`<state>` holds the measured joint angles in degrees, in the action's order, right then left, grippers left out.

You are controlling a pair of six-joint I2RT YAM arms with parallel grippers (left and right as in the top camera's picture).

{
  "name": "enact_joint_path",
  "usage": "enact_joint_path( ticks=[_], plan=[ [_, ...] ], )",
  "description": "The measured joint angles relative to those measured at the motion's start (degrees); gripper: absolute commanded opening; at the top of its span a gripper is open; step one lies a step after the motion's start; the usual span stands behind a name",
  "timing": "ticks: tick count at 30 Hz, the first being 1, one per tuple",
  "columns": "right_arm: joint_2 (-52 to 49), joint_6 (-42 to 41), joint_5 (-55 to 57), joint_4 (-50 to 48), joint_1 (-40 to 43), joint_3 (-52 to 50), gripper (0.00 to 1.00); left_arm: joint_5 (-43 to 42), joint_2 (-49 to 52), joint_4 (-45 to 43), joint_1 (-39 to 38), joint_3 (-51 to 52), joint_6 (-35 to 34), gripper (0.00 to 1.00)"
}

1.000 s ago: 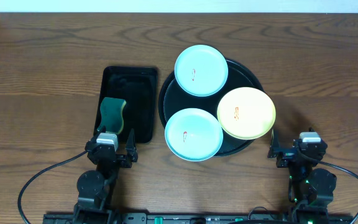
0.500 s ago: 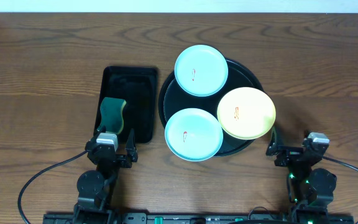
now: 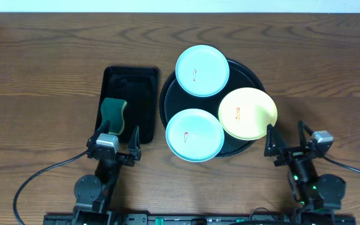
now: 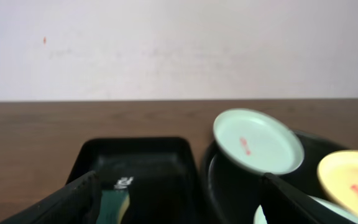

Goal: Clean dirty plates on tray and stack at the side

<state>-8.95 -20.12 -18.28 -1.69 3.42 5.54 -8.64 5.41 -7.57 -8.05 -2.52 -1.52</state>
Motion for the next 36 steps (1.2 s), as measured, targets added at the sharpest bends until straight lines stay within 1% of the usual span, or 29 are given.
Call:
enact_joint_path(
  ticks=[3, 6, 10, 11, 14, 16, 17, 19, 23, 28, 29, 32, 33, 36],
  plan=[
    [-2.51, 1.38, -1.51, 6.91, 0.00, 9.31, 0.99, -0.48, 2.58, 1.07, 0.00, -5.14, -0.42, 0.82],
    [-8.07, 3.23, -3.45, 15.08, 0.00, 21.88, 0.99, -0.96, 7.50, 6.36, 0.00, -13.55, -1.68, 0.82],
    [-19.39, 4.66, -6.10, 27.28, 0.00, 38.93, 0.99, -3.54, 18.36, 20.74, 0.00, -28.81, -2.58, 0.82],
    [-22.84, 4.83, -7.02, 30.49, 0.00, 43.43, 0.99, -4.35, 22.18, 25.79, 0.00, -33.70, -2.82, 0.82],
    [-32.83, 5.64, -8.61, 41.48, 0.00, 55.89, 0.99, -6.25, 32.28, 37.22, 0.00, -46.07, -3.04, 0.82],
    [-38.62, 6.88, -9.20, 46.97, 0.00, 62.69, 0.99, -7.91, 39.69, 45.18, 0.00, -54.90, -3.08, 0.82],
    [-42.62, 8.35, -9.42, 51.67, 0.00, 66.99, 0.99, -8.50, 42.71, 47.74, 0.00, -58.55, -3.10, 0.82],
    [-47.63, 10.56, -9.66, 56.15, 0.00, 72.11, 0.99, -9.57, 49.20, 53.86, 0.00, -65.77, -3.19, 0.82],
    [-54.90, 12.55, -10.36, 58.55, 0.00, 76.54, 0.99, -10.60, 57.79, 57.79, 0.00, -73.24, -3.19, 0.82],
    [-59.95, 12.50, -11.56, 61.05, 0.00, 76.81, 0.99, -12.98, 62.90, 61.46, -0.02, -74.16, -3.19, 0.82],
    [-60.65, 12.66, -11.82, 61.24, -0.02, 76.81, 0.98, -13.60, 63.36, 62.16, -0.02, -74.16, -3.19, 0.82],
    [-62.79, 14.78, -12.09, 62.99, -0.70, 76.81, 0.89, -14.40, 63.73, 63.98, -0.04, -74.16, -3.19, 0.82],
    [-63.58, 15.69, -11.76, 63.82, -1.42, 76.81, 0.84, -14.32, 63.69, 64.43, -0.04, -74.16, -3.19, 0.82],
    [-66.64, 17.53, -9.62, 66.12, -5.66, 76.85, 0.78, -12.26, 63.73, 66.18, -0.04, -74.16, -3.21, 0.82]
  ],
)
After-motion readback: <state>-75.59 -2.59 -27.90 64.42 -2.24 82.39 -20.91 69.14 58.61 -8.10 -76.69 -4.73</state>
